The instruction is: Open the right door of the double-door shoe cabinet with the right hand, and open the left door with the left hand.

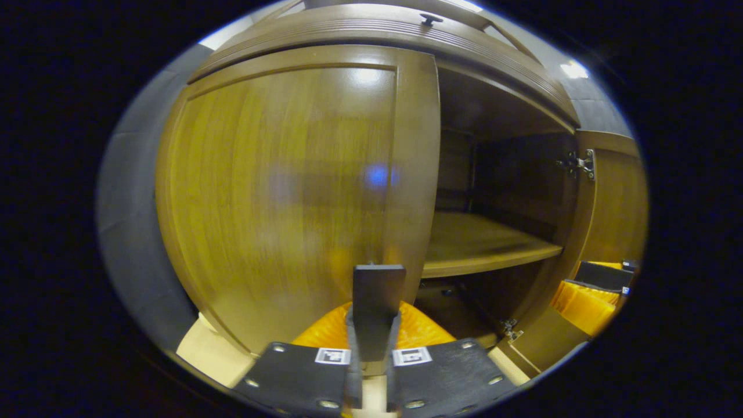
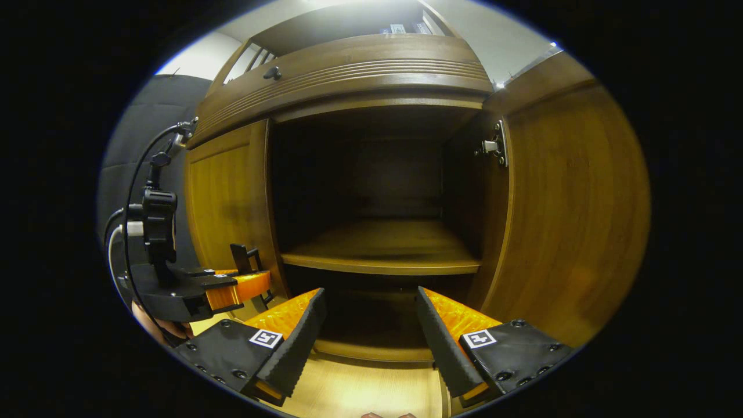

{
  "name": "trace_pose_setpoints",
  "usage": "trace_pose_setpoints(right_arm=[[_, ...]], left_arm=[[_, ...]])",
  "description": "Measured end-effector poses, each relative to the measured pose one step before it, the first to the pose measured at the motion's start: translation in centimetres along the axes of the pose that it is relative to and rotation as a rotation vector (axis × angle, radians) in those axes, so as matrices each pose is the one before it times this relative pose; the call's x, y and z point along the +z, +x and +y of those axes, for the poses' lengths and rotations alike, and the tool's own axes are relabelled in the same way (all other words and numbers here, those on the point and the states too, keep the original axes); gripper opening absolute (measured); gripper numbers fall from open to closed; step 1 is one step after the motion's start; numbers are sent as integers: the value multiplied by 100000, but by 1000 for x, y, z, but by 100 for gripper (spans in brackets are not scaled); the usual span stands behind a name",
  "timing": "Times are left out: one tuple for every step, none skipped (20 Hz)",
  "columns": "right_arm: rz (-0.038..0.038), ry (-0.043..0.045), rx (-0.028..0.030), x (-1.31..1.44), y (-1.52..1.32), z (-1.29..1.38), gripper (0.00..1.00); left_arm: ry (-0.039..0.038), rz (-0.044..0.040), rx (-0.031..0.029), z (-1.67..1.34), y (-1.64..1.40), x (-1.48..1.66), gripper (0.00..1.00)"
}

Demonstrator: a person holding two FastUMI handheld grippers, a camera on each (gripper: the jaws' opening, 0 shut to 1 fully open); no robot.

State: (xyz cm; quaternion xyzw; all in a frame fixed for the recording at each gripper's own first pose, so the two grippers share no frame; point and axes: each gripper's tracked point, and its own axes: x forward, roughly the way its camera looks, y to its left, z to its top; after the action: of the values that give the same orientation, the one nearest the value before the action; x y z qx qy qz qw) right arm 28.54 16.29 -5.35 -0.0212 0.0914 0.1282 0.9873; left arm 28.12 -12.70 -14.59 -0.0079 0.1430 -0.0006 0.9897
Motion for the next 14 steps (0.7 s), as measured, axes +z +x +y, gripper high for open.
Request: trace_pose_setpoints(right_arm=[[629, 963, 113, -122, -154, 98, 97], [-99, 903, 69, 84, -16, 119, 96], [-391, 523, -53, 106, -9, 49, 96], [-355, 295, -16, 56, -24, 95, 96], [-25, 348, 98, -1, 2, 63, 96], [258, 272, 112, -148, -89, 66, 96], [360, 264, 83, -157, -134, 125, 94], [263, 287, -18, -137, -256, 175, 96], [186, 432, -42, -129, -295, 122, 96], [79, 354, 26, -72, -170, 143, 94], [-79, -22, -308, -1, -195, 37, 94], [-512, -151, -1032, -75, -376, -154, 94], [-1165, -29, -873, 157, -414, -95, 94], [-1142, 7, -588, 196, -255, -61, 94]], left_arm=[[954, 470, -786, -139, 97, -258, 11], [-462, -98, -651, 160, -308, -19, 11], [-209, 645, -556, -43, -60, 11, 11], [-309, 55, -287, 120, -86, -115, 11], [140, 211, -246, -23, 44, -40, 11], [-93, 68, -357, -9, -179, -135, 11], [246, -286, -458, -35, -219, -58, 11], [547, 32, -450, -53, -334, -8, 10], [225, -114, -688, -24, -324, 0, 11], [-199, 3, -987, -21, -432, -84, 11], [-306, -23, -930, 34, -386, -30, 11], [142, 43, -805, 48, -484, -141, 11], [515, 80, -843, 12, -404, -51, 11], [240, 182, -783, -28, -317, -115, 12]])
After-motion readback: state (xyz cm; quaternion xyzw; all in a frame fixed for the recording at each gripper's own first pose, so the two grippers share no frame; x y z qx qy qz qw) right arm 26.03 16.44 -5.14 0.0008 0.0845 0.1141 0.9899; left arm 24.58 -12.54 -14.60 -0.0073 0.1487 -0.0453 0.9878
